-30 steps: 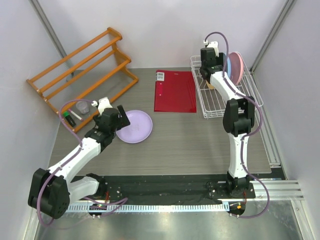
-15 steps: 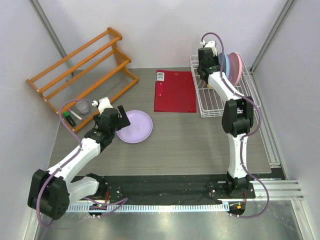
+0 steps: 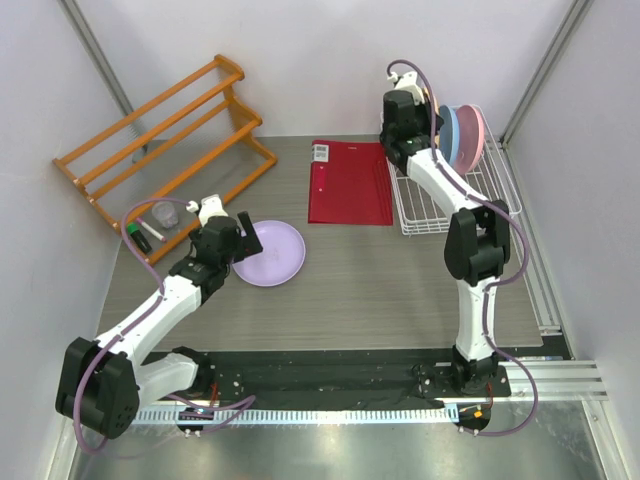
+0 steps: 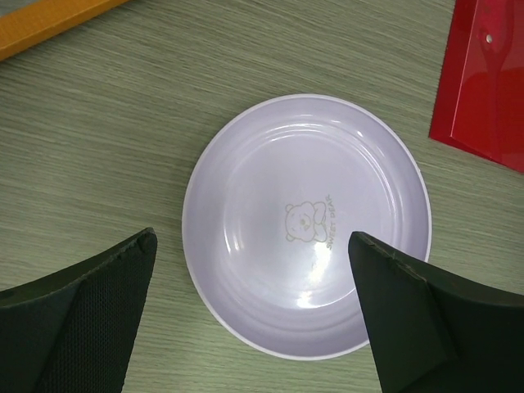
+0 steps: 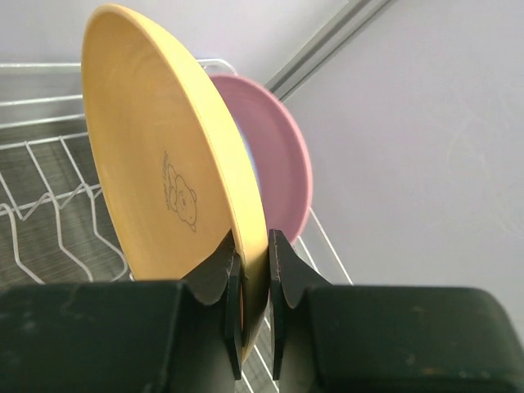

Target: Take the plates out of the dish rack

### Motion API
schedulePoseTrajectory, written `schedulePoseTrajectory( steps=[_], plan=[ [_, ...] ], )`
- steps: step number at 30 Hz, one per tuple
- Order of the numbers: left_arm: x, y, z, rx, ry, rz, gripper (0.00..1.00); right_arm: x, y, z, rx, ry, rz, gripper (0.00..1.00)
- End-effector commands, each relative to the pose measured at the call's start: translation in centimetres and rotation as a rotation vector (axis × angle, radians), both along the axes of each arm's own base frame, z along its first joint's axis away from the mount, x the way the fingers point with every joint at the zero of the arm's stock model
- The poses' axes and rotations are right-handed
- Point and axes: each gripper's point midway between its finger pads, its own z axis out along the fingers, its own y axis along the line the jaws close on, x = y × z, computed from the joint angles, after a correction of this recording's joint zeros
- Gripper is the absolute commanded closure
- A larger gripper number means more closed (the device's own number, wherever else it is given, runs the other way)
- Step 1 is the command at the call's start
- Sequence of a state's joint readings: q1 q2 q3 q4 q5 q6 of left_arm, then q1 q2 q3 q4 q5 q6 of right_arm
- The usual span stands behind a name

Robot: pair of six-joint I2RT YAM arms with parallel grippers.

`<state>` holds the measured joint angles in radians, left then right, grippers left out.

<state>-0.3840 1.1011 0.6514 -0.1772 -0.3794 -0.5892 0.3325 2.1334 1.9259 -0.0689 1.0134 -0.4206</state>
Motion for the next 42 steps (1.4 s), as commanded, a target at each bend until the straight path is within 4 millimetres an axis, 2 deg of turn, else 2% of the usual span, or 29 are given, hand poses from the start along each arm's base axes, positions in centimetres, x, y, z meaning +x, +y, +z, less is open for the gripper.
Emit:
schedulePoseTrajectory(
  steps=[1,2,3,4,5,7,8,9,10,11,12,13,14,15,16,17,18,19,20,22,23,27,32,35,37,39,41,42],
  plan=[
    [0.6,-0.6,2.8,-0.028,-0.066,-0.029,0.00,-3.3,0.3,9.0,0.071,-0.222,-0.016,0.99],
    [0.6,-0.7,2.9,-0.037,-0.070,-0.032,0.01,-4.4,0.5,10.5,0.091,-0.247,-0.006,0.99],
    [0.6,-0.8,3.1,-0.045,-0.078,-0.037,0.01,-4.8,0.9,10.2,0.105,-0.226,0.019,0.99],
    [0.7,-1.0,3.5,-0.053,-0.087,-0.046,0.00,-5.3,1.8,10.7,0.164,-0.261,0.039,0.99],
    [0.7,-1.7,4.0,-0.072,-0.098,-0.083,0.00,-6.6,1.8,11.1,0.189,-0.231,0.053,0.99],
    [0.8,-2.4,4.9,-0.093,-0.114,-0.118,0.00,-7.2,2.9,10.9,0.313,-0.249,0.112,0.99],
    [0.7,-2.7,5.2,-0.105,-0.122,-0.132,0.01,-8.6,3.0,11.4,0.347,-0.232,0.144,0.99],
    [0.6,-3.5,5.4,-0.123,-0.122,-0.169,0.01,-9.1,3.3,10.1,0.374,-0.206,0.161,0.99],
    [0.6,-3.8,5.8,-0.134,-0.130,-0.184,0.01,-9.3,5.1,9.4,0.463,-0.198,0.237,0.99],
    [0.7,-4.2,6.4,-0.148,-0.147,-0.204,0.01,-10.1,5.7,7.3,0.488,-0.140,0.265,0.99],
    [0.5,-4.8,6.7,-0.169,-0.154,-0.237,0.00,-11.3,6.2,8.0,0.531,-0.155,0.300,0.99],
    [0.6,-5.2,7.0,-0.182,-0.164,-0.255,0.01,-11.9,7.7,7.4,0.580,-0.127,0.374,0.99],
    [0.7,-5.6,7.5,-0.197,-0.183,-0.270,0.00,-12.7,8.4,5.4,0.629,-0.098,0.375,0.99],
    [0.7,-5.9,7.8,-0.212,-0.195,-0.279,0.00,-13.8,9.0,5.9,0.677,-0.103,0.417,0.99],
    [0.6,-6.5,8.1,-0.234,-0.203,-0.312,0.00,-14.4,9.9,5.2,0.716,-0.075,0.461,0.99],
    [0.8,-6.9,8.8,-0.250,-0.236,-0.324,0.00,-15.2,11.4,3.3,0.798,-0.028,0.498,0.99],
    [0.7,-7.1,8.3,-0.258,-0.225,-0.331,0.00,-15.9,12.1,2.7,0.841,-0.006,0.524,0.99],
    [0.9,-7.4,8.9,-0.280,-0.251,-0.337,0.01,-16.7,13.0,2.6,0.884,0.003,0.568,0.99],
    [1.0,-8.1,9.6,-0.305,-0.280,-0.369,0.00,-17.6,14.6,1.1,0.942,0.059,0.634,0.99],
    [1.1,-8.5,9.1,-0.329,-0.281,-0.379,0.00,-18.9,16.2,0.4,1.032,0.085,0.677,0.99],
    [1.3,-8.9,9.4,-0.345,-0.298,-0.391,0.01,-19.5,16.8,-0.9,1.056,0.113,0.694,0.99],
    [1.5,-9.7,8.5,-0.380,-0.290,-0.409,0.01,-21.7,19.8,-2.3,1.190,0.189,0.802,0.99],
    [1.7,-10.6,7.2,-0.393,-0.262,-0.417,0.00,-23.2,22.0,-3.5,1.309,0.224,0.870,0.99],
    [1.7,-10.7,6.7,-0.395,-0.257,-0.406,0.00,-23.8,22.9,-3.5,1.363,0.231,0.902,0.99],
    [1.7,-10.7,6.1,-0.391,-0.249,-0.401,0.05,-24.0,23.4,-3.6,1.381,0.238,0.920,0.99],
    [1.6,-10.8,5.6,-0.388,-0.238,-0.399,0.25,-24.1,23.6,-3.9,1.396,0.250,0.921,0.99],
    [1.6,-10.8,5.6,-0.386,-0.240,-0.395,0.29,-24.4,23.8,-4.4,1.410,0.272,0.917,0.99],
    [1.6,-10.8,5.5,-0.386,-0.240,-0.393,0.38,-24.4,23.8,-4.6,1.413,0.278,0.911,0.99]
  ],
)
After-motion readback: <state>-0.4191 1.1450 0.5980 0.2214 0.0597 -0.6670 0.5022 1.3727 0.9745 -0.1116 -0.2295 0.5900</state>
